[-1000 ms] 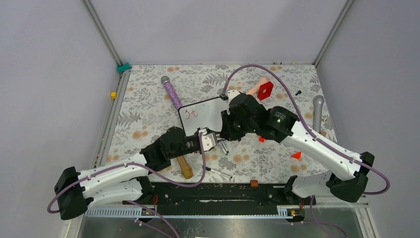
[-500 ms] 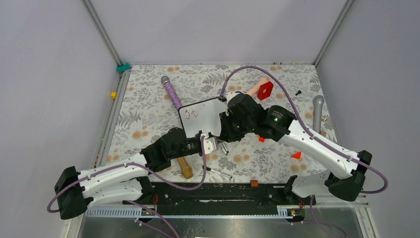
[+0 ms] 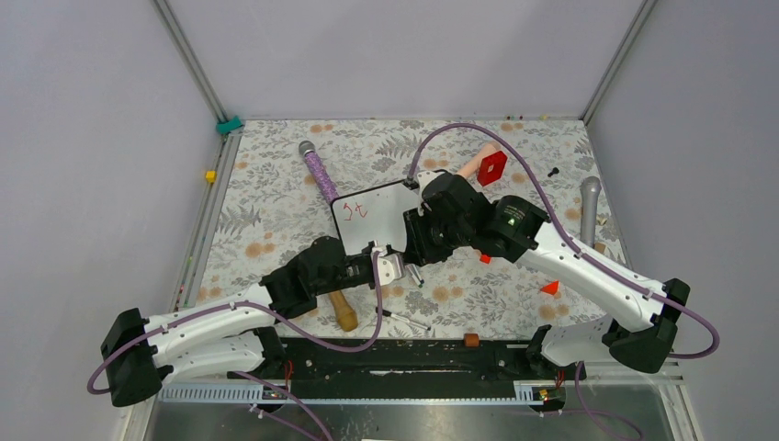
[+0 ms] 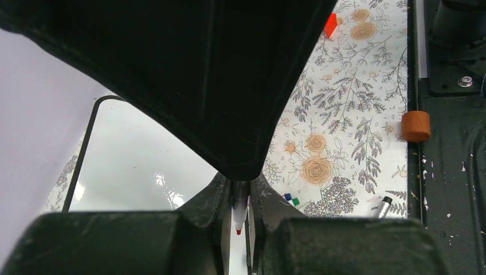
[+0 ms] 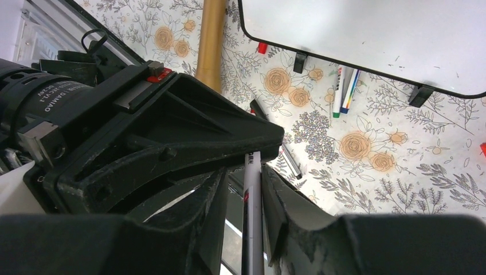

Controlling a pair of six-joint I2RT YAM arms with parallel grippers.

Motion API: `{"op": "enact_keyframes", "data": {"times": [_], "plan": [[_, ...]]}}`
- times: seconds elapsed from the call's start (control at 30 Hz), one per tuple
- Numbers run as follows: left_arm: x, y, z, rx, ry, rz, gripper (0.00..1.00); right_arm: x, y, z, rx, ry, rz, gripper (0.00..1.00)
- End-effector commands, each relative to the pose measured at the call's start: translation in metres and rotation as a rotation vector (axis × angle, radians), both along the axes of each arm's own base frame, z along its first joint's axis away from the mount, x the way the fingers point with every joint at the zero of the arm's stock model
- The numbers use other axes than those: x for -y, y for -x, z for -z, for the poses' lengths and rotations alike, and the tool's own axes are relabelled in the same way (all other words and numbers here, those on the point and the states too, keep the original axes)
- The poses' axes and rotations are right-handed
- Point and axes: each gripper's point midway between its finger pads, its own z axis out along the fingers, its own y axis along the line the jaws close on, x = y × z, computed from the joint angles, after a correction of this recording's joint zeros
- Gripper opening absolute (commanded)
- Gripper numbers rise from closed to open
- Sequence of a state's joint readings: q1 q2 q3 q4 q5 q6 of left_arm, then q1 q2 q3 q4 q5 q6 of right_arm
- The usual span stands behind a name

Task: Write a sentence on the whiteboard
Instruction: Pass from the left arm to the right

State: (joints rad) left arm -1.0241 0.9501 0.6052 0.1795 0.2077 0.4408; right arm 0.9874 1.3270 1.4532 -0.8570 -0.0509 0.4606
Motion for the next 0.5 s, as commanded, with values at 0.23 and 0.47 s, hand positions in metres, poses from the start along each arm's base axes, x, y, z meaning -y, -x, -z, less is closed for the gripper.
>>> {"op": "enact_keyframes", "data": {"times": [0.23,0.47], "plan": [[-0.001,-0.008,-0.037,0.073,0.091,-0.038,0.00,0.001,0.013,0.005,-0.053,0.010,-0.043,0.00],[-0.013,-0.018,-0.048,-0.011,0.233,-0.164,0.50,0.014,-0.008,0.004,0.064,0.049,0.035,0.00]]}}
